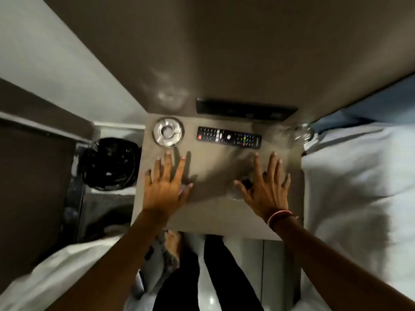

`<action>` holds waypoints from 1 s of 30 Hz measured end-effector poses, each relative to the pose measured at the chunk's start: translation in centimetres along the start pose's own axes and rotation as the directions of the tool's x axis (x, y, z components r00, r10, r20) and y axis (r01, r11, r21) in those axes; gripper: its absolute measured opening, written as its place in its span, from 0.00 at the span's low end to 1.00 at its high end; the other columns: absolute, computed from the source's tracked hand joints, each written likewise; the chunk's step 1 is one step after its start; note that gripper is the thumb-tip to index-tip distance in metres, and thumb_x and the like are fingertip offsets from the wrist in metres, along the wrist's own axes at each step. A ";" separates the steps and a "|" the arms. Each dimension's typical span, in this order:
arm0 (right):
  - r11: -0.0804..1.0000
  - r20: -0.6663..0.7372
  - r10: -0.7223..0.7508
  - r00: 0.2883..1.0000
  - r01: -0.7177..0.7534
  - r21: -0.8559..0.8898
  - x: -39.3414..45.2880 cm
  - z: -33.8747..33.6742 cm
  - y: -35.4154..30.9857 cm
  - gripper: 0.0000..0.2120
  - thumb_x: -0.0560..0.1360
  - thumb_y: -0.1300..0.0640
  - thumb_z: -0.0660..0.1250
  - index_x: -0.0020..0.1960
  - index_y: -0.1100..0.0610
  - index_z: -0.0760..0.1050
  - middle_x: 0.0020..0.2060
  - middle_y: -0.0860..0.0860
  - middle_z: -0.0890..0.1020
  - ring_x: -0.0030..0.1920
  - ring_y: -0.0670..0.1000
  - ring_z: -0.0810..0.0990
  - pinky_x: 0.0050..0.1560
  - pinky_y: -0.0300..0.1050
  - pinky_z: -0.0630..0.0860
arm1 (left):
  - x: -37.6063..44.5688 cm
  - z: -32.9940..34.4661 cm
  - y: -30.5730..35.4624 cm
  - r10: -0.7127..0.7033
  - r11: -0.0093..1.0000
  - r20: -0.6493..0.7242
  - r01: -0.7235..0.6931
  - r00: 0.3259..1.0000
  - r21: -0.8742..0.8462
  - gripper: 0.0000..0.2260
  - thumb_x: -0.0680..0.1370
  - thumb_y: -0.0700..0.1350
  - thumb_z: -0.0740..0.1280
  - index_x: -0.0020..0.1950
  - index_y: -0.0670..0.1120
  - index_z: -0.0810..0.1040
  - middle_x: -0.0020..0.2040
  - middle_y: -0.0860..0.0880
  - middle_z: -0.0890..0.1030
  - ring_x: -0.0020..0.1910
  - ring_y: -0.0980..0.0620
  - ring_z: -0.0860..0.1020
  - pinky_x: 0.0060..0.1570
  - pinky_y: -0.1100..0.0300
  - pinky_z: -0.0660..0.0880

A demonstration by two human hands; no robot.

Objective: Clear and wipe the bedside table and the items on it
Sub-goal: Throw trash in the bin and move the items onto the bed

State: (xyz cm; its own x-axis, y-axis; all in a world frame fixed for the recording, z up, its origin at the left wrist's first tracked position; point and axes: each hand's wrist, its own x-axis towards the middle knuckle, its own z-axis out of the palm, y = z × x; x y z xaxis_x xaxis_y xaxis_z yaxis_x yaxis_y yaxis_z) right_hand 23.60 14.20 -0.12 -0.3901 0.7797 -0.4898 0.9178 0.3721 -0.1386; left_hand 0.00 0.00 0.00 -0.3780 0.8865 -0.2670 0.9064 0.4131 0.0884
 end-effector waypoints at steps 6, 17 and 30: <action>0.998 -0.065 0.025 0.998 -0.021 0.062 0.5 10.6 0.0 0.38 0.79 0.34 0.52 0.82 0.50 0.46 0.80 0.65 0.43 0.80 0.67 0.43 0.76 0.73 0.45 | -2.0 11.5 0.6 -0.097 0.985 -0.109 0.080 0.989 -0.151 0.23 0.83 0.46 0.62 0.77 0.42 0.65 0.77 0.34 0.64 0.75 0.31 0.62 0.69 0.36 0.68; 0.980 -0.243 -0.118 0.963 0.152 0.130 2.7 7.6 -5.0 0.14 0.77 0.61 0.63 0.62 0.57 0.69 0.55 0.64 0.75 0.50 0.67 0.77 0.40 0.58 0.79 | -0.3 8.4 -6.3 -0.247 0.845 -0.188 0.116 0.951 -0.523 0.17 0.81 0.40 0.66 0.70 0.43 0.74 0.71 0.41 0.74 0.69 0.43 0.73 0.66 0.48 0.75; 0.589 0.043 -0.252 0.967 0.118 0.799 2.0 8.3 -24.7 0.19 0.75 0.44 0.55 0.63 0.40 0.75 0.61 0.53 0.74 0.56 0.54 0.77 0.55 0.54 0.77 | 1.7 7.0 -22.9 -0.510 0.839 -0.021 0.492 0.860 -0.230 0.28 0.79 0.48 0.65 0.77 0.43 0.62 0.79 0.35 0.58 0.79 0.38 0.54 0.77 0.39 0.54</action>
State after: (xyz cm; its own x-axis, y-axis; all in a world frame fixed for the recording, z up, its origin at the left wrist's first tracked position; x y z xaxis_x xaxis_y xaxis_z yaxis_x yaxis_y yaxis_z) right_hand 0.76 2.39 -4.78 -0.6050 0.6387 -0.4755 0.5542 -0.0911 -0.8274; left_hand -20.11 -9.43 -9.18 -0.7912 0.5560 -0.2548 0.5313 0.8312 0.1640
